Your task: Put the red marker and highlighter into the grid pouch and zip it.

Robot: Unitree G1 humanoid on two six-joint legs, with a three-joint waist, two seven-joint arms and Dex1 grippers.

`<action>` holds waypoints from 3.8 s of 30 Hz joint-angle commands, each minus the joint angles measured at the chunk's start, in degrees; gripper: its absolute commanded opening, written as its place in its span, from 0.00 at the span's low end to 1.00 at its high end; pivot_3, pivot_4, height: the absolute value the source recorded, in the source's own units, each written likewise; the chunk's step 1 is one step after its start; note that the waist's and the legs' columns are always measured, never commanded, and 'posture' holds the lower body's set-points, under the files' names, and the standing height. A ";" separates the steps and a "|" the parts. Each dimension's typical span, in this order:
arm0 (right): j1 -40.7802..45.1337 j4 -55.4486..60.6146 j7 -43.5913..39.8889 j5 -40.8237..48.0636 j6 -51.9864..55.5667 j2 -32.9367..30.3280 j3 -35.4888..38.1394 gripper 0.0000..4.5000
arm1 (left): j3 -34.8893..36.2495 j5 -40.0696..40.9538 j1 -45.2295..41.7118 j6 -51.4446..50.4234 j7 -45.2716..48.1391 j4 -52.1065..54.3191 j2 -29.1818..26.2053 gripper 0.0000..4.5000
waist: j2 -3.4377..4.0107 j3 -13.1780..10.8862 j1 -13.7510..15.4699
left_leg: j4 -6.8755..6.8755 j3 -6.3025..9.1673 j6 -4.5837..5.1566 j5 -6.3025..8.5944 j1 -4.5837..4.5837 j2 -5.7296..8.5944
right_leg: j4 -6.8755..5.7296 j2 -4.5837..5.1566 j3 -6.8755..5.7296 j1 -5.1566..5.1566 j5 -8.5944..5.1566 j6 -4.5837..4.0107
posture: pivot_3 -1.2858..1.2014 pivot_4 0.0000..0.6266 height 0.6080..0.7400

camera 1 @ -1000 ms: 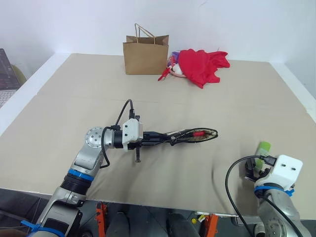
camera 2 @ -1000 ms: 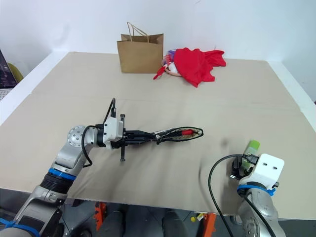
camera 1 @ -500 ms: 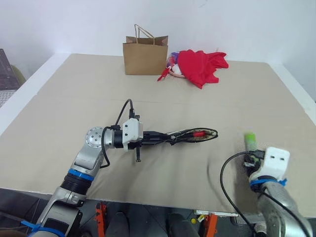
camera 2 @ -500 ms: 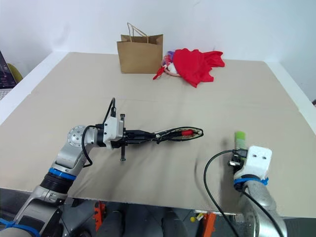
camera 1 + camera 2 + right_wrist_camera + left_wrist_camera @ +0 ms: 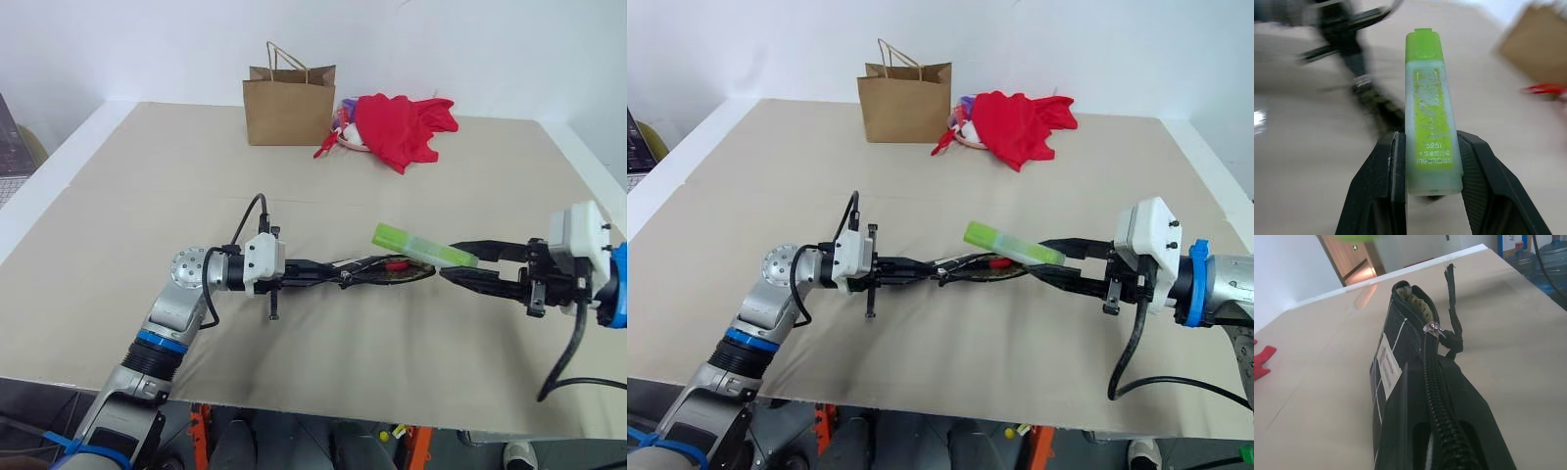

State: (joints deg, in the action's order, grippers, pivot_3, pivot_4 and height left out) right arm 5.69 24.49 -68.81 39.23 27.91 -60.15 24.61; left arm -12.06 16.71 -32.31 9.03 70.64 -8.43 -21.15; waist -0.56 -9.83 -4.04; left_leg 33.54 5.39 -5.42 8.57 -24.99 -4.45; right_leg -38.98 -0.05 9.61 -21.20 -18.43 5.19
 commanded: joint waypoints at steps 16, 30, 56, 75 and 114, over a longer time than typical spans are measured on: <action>6.56 -7.16 -6.01 -0.31 8.06 -6.82 -9.44 0.24 | 0.18 0.23 0.25 1.28 -1.11 3.63 0.48 0.00 | 0.04 0.00 -0.04 | 0.12 0.00 -0.08 -0.07 -0.02 0.00 | -0.01 0.03 -0.02 0.01 -0.09 0.35 | 0.52 0.24 1.00; 19.98 -8.94 0.35 0.22 21.42 -4.17 -18.44 0.24 | -0.45 0.34 0.33 1.89 -1.27 4.28 0.97 0.00 | 0.09 0.00 -0.07 | 0.12 0.01 -0.09 -0.08 -0.01 0.00 | -0.03 0.03 -0.04 0.00 -0.07 0.32 | 0.52 0.24 1.00; 14.22 -3.54 -5.25 -6.58 -8.75 4.37 -16.14 0.98 | -0.69 0.36 0.94 0.92 -2.10 4.67 0.72 0.00 | 0.11 0.00 -0.02 | 0.12 0.05 -0.09 -0.08 -0.06 0.00 | -0.03 0.04 -0.11 0.00 -0.10 0.33 | 0.52 0.24 1.00; 15.44 -10.64 -6.04 -16.48 -37.31 17.43 -24.33 0.17 | -0.25 0.26 1.13 0.01 -2.62 5.72 0.60 0.00 | 0.11 0.01 -0.07 | 0.12 0.08 -0.12 -0.16 -0.01 0.00 | -0.08 0.03 -0.13 0.03 0.04 0.18 | 0.52 0.24 1.00; -6.65 -1.51 11.24 -9.50 -13.89 6.11 1.48 0.02 | 1.01 1.91 -2.38 0.22 0.08 -1.69 -2.93 0.00 | 0.18 0.04 1.34 | 0.11 0.08 -0.06 -0.23 0.17 0.01 | -0.08 0.03 -0.14 0.24 0.01 0.32 | 0.52 0.24 1.00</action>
State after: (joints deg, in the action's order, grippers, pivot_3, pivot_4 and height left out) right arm -1.34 21.01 -59.69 27.35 11.20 -53.76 22.61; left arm -12.52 16.57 -34.67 12.22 70.57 -12.56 -23.41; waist -0.39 -9.79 -2.70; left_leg 33.64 5.48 -5.48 8.34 -24.83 -4.44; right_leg -39.06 -0.02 9.47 -20.97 -18.42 5.51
